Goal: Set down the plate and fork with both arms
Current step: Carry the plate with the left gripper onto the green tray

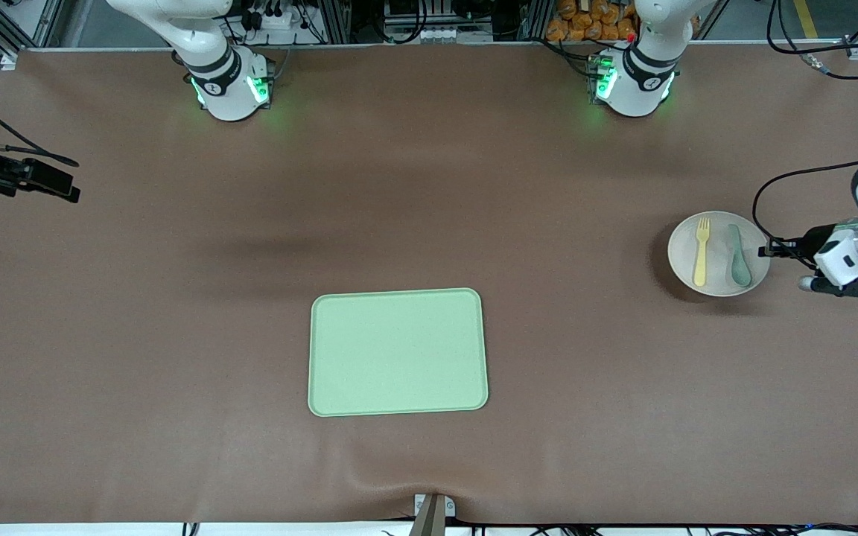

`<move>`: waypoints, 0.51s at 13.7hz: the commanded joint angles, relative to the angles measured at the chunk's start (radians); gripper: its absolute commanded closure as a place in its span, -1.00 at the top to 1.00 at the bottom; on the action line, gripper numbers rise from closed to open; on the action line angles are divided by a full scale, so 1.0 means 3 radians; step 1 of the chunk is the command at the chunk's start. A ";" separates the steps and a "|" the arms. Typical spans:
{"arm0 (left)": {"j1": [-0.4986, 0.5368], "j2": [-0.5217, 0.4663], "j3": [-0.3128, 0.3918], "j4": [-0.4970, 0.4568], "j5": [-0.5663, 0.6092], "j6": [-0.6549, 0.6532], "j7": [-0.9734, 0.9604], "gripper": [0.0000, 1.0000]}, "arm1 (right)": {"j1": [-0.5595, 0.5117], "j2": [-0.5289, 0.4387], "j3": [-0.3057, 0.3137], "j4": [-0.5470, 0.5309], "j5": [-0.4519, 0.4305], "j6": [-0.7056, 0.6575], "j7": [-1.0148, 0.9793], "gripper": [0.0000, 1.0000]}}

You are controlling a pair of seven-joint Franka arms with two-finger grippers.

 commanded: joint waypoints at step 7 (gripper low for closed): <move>-0.0258 0.0208 -0.0622 0.0691 -0.0430 -0.0178 -0.1391 -1.00 | -0.0012 0.0145 0.0023 0.0073 -0.0066 0.0080 -0.0059 1.00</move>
